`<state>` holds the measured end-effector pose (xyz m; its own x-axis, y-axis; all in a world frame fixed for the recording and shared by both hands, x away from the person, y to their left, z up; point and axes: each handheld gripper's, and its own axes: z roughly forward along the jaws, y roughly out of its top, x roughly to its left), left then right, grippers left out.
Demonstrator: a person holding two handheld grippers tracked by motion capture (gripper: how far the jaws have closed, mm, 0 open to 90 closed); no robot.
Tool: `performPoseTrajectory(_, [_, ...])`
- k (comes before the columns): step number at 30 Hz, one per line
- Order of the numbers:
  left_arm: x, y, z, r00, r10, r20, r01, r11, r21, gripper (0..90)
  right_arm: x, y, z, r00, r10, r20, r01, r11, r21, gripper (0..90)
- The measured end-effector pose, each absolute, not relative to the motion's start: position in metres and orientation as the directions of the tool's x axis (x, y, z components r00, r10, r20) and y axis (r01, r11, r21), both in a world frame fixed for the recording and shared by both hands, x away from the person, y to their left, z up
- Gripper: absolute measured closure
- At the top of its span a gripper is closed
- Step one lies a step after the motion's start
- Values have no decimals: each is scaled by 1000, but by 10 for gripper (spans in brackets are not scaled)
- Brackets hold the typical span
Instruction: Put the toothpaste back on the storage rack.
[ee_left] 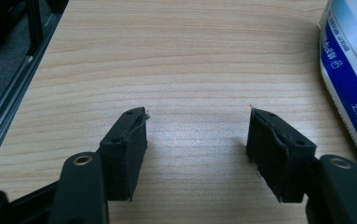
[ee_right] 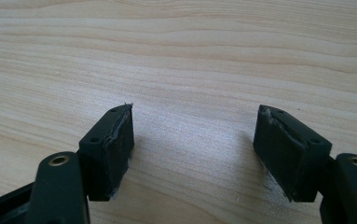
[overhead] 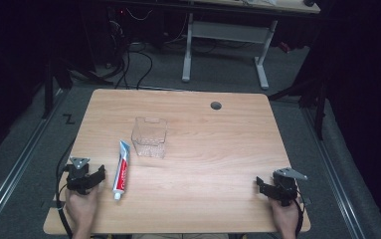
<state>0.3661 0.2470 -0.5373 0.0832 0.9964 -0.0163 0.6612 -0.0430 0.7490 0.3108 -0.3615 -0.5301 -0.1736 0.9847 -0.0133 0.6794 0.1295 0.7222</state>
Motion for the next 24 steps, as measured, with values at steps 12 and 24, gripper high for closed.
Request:
performPoseTrajectory(12, [366, 247, -537, 93, 995, -19, 663, -47, 747, 357, 311, -362, -530, -175, 985, -14, 679, 131, 722, 290])
performPoseTrajectory(24, [366, 247, -537, 95, 995, -17, 664, -51, 746, 350, 311, -362, -530, -177, 984, -13, 680, 132, 721, 287])
